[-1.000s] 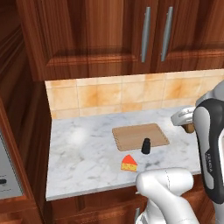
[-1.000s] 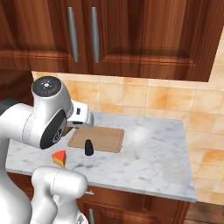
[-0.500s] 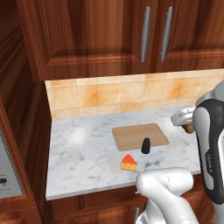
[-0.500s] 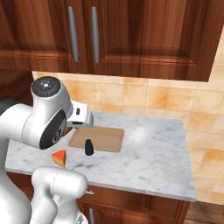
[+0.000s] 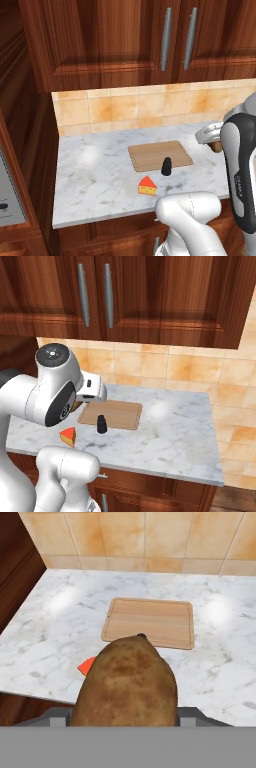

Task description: Retrieve the reheated potato from the microwave, then place the potato, cheese, and condiment on the cutting board.

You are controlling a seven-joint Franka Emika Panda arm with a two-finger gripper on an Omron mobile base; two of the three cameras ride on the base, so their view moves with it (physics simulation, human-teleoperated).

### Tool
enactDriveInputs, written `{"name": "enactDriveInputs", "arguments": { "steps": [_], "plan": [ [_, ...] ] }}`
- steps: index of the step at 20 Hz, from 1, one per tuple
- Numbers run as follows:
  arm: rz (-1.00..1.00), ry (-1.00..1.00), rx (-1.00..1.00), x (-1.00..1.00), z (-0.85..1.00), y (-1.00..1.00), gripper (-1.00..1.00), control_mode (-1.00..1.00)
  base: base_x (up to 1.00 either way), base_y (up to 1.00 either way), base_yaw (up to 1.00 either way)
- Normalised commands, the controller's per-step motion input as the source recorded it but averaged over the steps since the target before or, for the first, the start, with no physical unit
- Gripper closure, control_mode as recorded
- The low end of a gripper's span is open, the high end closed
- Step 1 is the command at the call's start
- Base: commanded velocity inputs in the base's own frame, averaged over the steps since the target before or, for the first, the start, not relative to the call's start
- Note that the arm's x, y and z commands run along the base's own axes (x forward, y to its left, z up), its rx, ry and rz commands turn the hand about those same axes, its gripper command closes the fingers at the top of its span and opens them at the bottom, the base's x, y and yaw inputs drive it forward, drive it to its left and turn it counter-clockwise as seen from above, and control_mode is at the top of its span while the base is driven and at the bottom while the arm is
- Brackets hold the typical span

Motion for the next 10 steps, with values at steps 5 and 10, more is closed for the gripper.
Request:
{"name": "enactDriveInputs", "arguments": {
  "steps": [5,10],
  "plan": [
    [0.00,0.00,0.00,0.00,0.00,0.00,1.00,-1.00,0.00,0.00,0.00],
    [0.00,-0.01,0.00,0.03,0.00,0.03,1.00,-1.00,0.00,0.00,0.00]
  ]
}}
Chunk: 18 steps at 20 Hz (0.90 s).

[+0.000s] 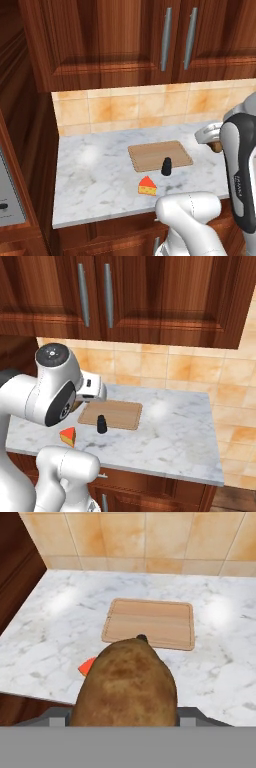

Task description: Retrieve the reheated potato from the microwave, then place the potato, cheese, and condiment on the cutting board.

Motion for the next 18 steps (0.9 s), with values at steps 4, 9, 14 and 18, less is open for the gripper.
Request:
{"name": "enactDriveInputs", "arguments": {
  "steps": [4,9,14,18],
  "plan": [
    [-0.07,-0.03,0.00,0.26,-0.03,0.43,1.00,-1.00,0.00,0.00,0.00],
    [-0.09,-0.01,-0.03,0.35,-0.11,0.53,1.00,-1.00,0.00,0.00,0.00],
    [-0.01,0.04,0.00,0.12,-0.11,0.28,1.00,-1.00,0.00,0.00,0.00],
    [0.00,0.04,0.00,0.22,-0.20,0.27,1.00,-1.00,0.00,0.00,0.00]
  ]
}}
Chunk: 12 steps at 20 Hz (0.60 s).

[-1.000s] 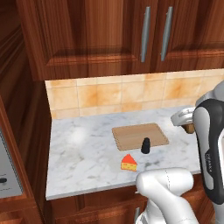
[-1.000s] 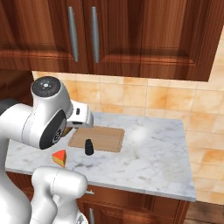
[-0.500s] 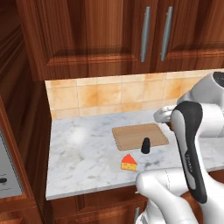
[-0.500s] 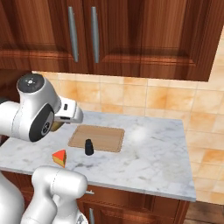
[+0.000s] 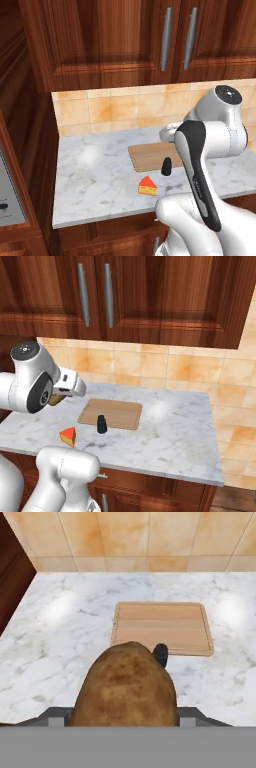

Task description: Retrieve the reheated potato from the microwave, then place the potato, cheese, and condiment on the cutting board.

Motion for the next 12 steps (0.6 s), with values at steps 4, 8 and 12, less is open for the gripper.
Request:
{"name": "enactDriveInputs", "arguments": {
  "steps": [4,8,12],
  "plan": [
    [0.00,-0.02,0.00,0.41,-0.23,0.27,1.00,-1.00,0.00,0.00,0.00],
    [-0.06,-0.05,0.00,0.46,-0.36,0.10,1.00,-1.00,0.00,0.00,0.00],
    [-0.05,0.00,0.00,0.51,-0.36,0.00,1.00,-1.00,0.00,0.00,0.00]
  ]
}}
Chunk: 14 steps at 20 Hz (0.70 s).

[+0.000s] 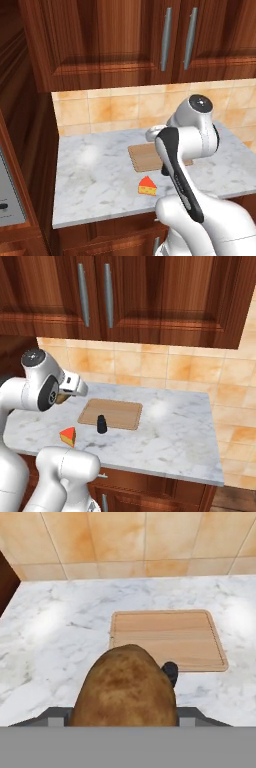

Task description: Retrieve the reheated potato from the microwave, then place the potato, cheese, and condiment on the cutting board.

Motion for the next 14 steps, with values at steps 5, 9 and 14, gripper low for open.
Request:
{"name": "enactDriveInputs", "arguments": {
  "steps": [5,9,14],
  "plan": [
    [0.00,0.01,0.00,0.52,-0.39,0.00,1.00,-1.00,0.00,0.00,0.00],
    [0.00,0.09,0.00,0.45,-0.40,0.05,1.00,-1.00,0.00,0.00,0.00],
    [0.00,0.07,0.00,0.40,-0.40,0.00,1.00,-1.00,0.00,0.00,0.00]
  ]
}}
